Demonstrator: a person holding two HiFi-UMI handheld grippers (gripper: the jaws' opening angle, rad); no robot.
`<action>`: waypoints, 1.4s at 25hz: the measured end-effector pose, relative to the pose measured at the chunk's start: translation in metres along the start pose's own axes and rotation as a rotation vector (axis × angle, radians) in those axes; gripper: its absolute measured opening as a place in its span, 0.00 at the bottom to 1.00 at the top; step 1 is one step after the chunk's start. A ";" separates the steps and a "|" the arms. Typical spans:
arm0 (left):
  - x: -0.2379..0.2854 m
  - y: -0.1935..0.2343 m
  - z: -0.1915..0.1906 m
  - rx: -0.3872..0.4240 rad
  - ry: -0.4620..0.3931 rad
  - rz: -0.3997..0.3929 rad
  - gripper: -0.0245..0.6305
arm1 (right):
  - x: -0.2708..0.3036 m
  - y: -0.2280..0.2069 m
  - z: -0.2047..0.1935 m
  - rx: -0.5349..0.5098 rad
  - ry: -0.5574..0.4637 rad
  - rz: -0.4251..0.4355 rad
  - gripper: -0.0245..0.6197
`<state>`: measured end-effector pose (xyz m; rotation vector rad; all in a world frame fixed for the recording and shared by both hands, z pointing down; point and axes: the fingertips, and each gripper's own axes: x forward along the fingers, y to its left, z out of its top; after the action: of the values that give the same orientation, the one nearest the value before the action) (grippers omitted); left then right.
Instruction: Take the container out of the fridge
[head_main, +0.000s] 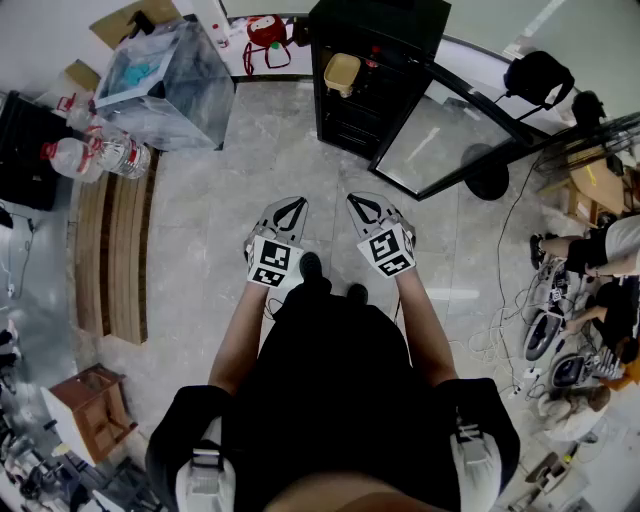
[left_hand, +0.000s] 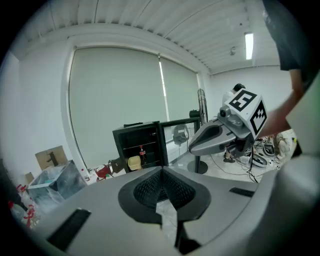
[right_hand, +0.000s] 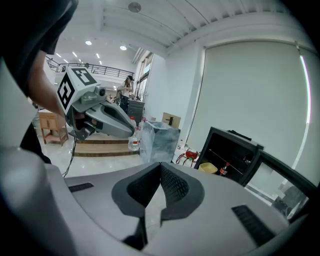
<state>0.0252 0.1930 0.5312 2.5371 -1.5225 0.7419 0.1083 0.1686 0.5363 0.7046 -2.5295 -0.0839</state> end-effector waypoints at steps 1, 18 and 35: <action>-0.003 -0.013 0.005 0.007 0.000 -0.001 0.07 | -0.015 0.001 -0.001 0.002 -0.015 -0.004 0.04; -0.041 -0.154 0.040 0.055 -0.021 0.067 0.07 | -0.154 0.022 -0.072 -0.004 -0.051 0.018 0.04; 0.002 -0.049 0.039 0.081 -0.059 -0.030 0.07 | -0.077 -0.018 -0.040 0.013 0.014 -0.132 0.04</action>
<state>0.0816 0.2037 0.5062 2.6570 -1.4978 0.7466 0.1929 0.1943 0.5323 0.8733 -2.4706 -0.1083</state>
